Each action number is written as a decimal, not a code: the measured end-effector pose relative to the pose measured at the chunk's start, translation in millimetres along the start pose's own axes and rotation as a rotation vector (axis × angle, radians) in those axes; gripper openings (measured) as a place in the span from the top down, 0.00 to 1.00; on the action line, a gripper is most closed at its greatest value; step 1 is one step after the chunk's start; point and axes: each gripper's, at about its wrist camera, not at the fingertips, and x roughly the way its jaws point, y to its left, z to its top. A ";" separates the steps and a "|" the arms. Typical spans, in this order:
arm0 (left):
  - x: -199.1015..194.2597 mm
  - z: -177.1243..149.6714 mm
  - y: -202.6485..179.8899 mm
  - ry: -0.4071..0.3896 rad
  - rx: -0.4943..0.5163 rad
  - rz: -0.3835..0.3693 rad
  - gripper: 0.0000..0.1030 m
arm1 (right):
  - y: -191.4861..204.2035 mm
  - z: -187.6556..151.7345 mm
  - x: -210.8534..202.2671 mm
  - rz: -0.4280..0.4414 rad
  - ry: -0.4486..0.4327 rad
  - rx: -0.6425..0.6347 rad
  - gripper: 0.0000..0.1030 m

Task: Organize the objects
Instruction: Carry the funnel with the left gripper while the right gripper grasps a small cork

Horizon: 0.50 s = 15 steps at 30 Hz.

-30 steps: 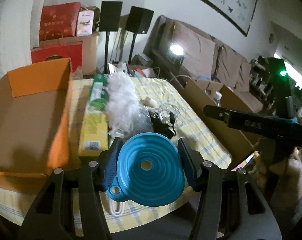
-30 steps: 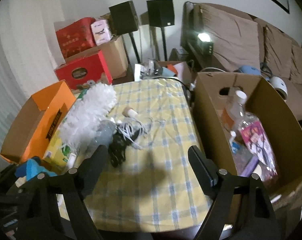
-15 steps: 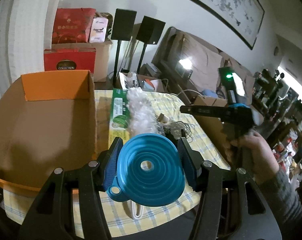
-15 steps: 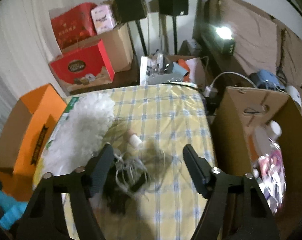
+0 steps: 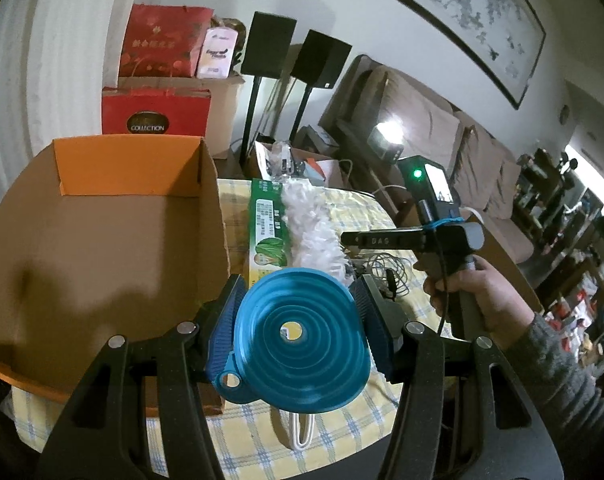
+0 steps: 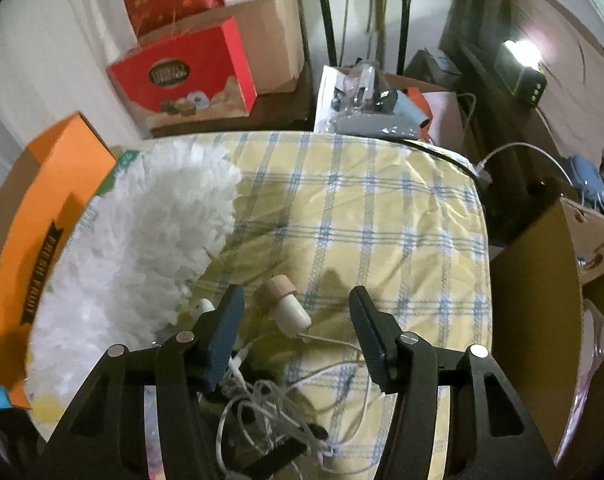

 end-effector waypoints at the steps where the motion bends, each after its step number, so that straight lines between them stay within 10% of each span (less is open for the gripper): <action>1: 0.7 0.6 1.2 0.002 -0.003 -0.001 0.48 | 1.8 0.3 2.6 -0.002 0.007 -0.008 0.49; 7: -1.0 2.2 2.8 0.001 -0.011 0.000 0.48 | 4.9 -0.7 17.3 -0.039 0.039 -0.037 0.77; 15: -9.5 6.2 6.6 -0.014 -0.018 0.016 0.48 | 1.7 -0.6 -4.7 -0.040 -0.014 -0.004 0.77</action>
